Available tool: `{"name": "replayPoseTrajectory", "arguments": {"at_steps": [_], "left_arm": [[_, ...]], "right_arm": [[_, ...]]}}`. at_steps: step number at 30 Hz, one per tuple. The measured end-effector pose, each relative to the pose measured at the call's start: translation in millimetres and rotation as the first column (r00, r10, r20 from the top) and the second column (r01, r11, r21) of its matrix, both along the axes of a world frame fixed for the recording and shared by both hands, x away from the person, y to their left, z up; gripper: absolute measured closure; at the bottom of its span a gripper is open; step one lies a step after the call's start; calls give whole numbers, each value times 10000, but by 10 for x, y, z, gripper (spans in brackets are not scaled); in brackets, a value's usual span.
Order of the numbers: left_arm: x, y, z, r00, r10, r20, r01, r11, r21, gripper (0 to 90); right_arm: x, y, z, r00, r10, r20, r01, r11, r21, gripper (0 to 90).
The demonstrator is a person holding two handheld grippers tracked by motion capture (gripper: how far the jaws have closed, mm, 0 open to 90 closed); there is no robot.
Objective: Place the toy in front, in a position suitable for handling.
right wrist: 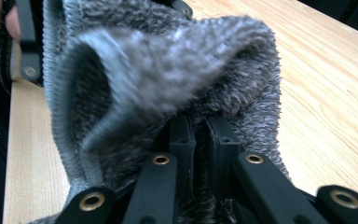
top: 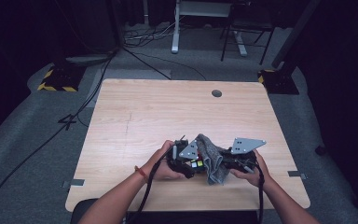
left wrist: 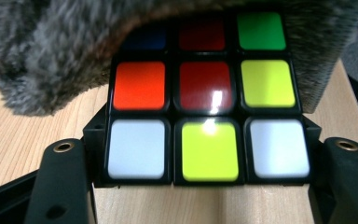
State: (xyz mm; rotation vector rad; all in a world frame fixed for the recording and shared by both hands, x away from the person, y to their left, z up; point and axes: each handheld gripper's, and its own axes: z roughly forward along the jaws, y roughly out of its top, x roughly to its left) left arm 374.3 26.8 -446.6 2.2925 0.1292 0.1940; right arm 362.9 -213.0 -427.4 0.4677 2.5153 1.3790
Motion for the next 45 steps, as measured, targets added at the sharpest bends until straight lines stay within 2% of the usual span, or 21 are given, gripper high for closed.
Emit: {"name": "replayPoseTrajectory", "arguments": {"at_steps": [2, 4, 6, 7, 11, 15, 17, 22, 25, 27, 29, 31, 32, 33, 36, 37, 39, 41, 44, 45], "left_arm": [[-6, -43, -25, 10000, 4, 96, -7, 9995, 307, 329], [-32, -86, -62, 9995, -20, 300, 4, 9986, 522, 330], [-18, -99, -83, 9999, -96, 113, 89, 9984, 557, 330], [-13, -96, -82, 9998, -84, 206, 72, 9981, 606, 332], [2, -27, -40, 9999, -1, 111, -2, 9996, 298, 335], [-2, 25, 20, 9999, -58, 130, 57, 10000, 34, 335], [-10, 33, 43, 9996, -141, 241, 142, 9999, -33, 335], [26, 48, 45, 9999, -14, 144, 15, 10000, -13, 335], [34, 35, 39, 9997, 91, 242, -93, 9999, 52, 336], [19, 31, 23, 9997, 122, 188, -124, 9999, 118, 336], [3, 28, 13, 9997, 38, 235, -41, 9999, 154, 336], [-22, 24, 29, 9995, -140, 280, 136, 9998, 129, 336], [-32, 20, 48, 9994, -223, 258, 223, 9997, -31, 336], [-39, 22, 59, 9994, -215, 279, 217, 9997, -81, 336], [-60, 50, 107, 9989, -301, 355, 312, 9990, -317, 335], [-69, 60, 125, 9985, -313, 448, 330, 9987, -384, 335], [-72, 79, 169, 9979, -399, 505, 430, 9972, -613, 336], [-72, 76, 177, 9977, -375, 559, 408, 9974, -591, 336], [-61, 80, 155, 9981, -379, 479, 414, 9965, -729, 336], [-56, 87, 161, 9983, -378, 444, 413, 9958, -817, 335]], "right_arm": [[-6, 7, 21, 9998, 186, -10, -185, 9996, 189, 829], [-28, 41, 57, 9992, 384, 110, -384, 9993, 12, 828], [-38, 61, 64, 9987, 498, 74, -498, 9987, 88, 828], [-39, 71, 63, 9988, 488, 88, -488, 9988, 38, 828], [-24, 82, 51, 9994, 179, 280, -159, 9974, -699, 829], [38, 8, -65, 9996, -210, -176, 189, 9934, -1131, 829], [27, -20, -74, 9994, 2, -358, -35, 9958, -919, 829], [-62, -9, -7, 9986, 427, -305, -446, 9969, -647, 828], [-112, 30, 81, 9969, 729, -282, -734, 9971, -178, 828], [-133, 102, 139, 9977, 624, 266, -614, 9975, -345, 827], [-110, 129, 144, 9986, 446, 267, -440, 9988, -222, 827], [-79, 126, 132, 9992, 195, 363, -182, 9992, -368, 827], [-55, 115, 122, 9994, 88, 330, -75, 9992, -387, 827], [0, 81, 101, 9999, -86, 81, 89, 9994, -341, 827], [87, 23, 30, 9985, -461, -303, 442, 9972, -611, 827], [111, -2, -16, 9969, -539, -581, 493, 9956, -791, 827], [116, -16, -92, 9961, -474, -747, 376, 9911, -1275, 827], [103, -34, -117, 9960, -195, -876, 113, 9956, -932, 826], [82, -33, -52, 9963, -12, -854, -17, 9994, -333, 827], [81, -31, -53, 9964, -30, -845, 3, 9995, -321, 827]]}}
